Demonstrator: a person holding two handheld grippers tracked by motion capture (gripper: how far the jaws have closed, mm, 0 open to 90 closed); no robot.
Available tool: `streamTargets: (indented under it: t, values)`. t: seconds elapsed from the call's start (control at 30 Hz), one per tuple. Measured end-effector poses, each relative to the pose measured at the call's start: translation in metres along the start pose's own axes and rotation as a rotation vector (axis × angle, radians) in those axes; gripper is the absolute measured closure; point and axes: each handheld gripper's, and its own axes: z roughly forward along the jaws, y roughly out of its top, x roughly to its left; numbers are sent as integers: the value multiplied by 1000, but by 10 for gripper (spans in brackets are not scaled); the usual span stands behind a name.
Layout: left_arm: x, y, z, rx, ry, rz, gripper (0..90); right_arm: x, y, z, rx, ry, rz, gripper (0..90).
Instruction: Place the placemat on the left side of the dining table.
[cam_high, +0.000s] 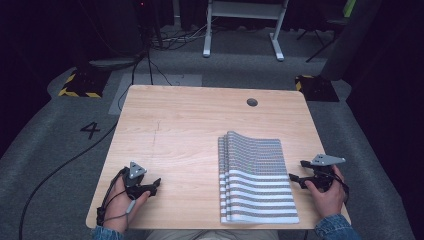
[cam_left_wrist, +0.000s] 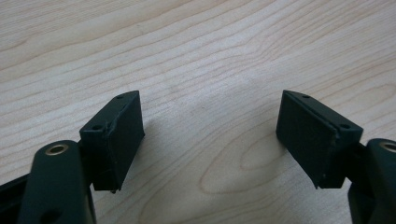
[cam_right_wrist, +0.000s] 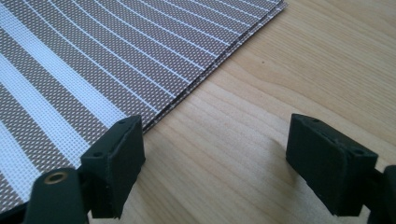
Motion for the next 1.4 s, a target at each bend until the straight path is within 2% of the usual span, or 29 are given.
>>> streamTargets:
  t: [0.07, 0.17, 0.3, 0.37, 0.5, 0.63, 0.7, 0.77, 0.97, 1.07, 1.27, 1.4]
  values:
    - [-1, 0, 0, -4, 14, -11, 245, -2, 1, 1, 0, 10, -9, 185]
    - [-2, 0, -1, -1, 14, -21, 255, -2, 1, 1, 1, 10, -10, 184]
    - [-3, 5, -6, 18, -6, -56, 317, -2, 1, 1, 1, 7, -9, 184]
    - [-4, 9, -10, -9, -1, -37, 315, -2, 1, 1, 1, 7, -8, 184]
    - [-9, 17, -19, -42, -36, -17, 315, -2, 1, 1, 1, 7, -8, 183]
    - [-16, 24, -24, -16, -114, -11, 337, -2, 1, 1, 2, 9, -9, 182]
    - [-20, 27, -27, -19, -142, 4, 336, -2, 1, 1, 2, 7, -8, 182]
    - [-25, 32, -32, -24, -150, 29, 337, -2, 1, 1, 2, 9, -8, 182]
    - [-44, 48, -43, -78, -195, 84, 339, -2, 1, 1, 1, 8, -9, 182]
    - [-55, 56, -47, -67, -227, 129, 338, -2, 1, 1, 1, 7, -8, 182]
    - [-72, 75, -47, -95, -278, 177, 338, -2, 0, 1, 2, 7, -7, 182]
    - [-81, 86, -41, -106, -308, 192, 335, -1, 0, 1, 2, 6, -6, 182]
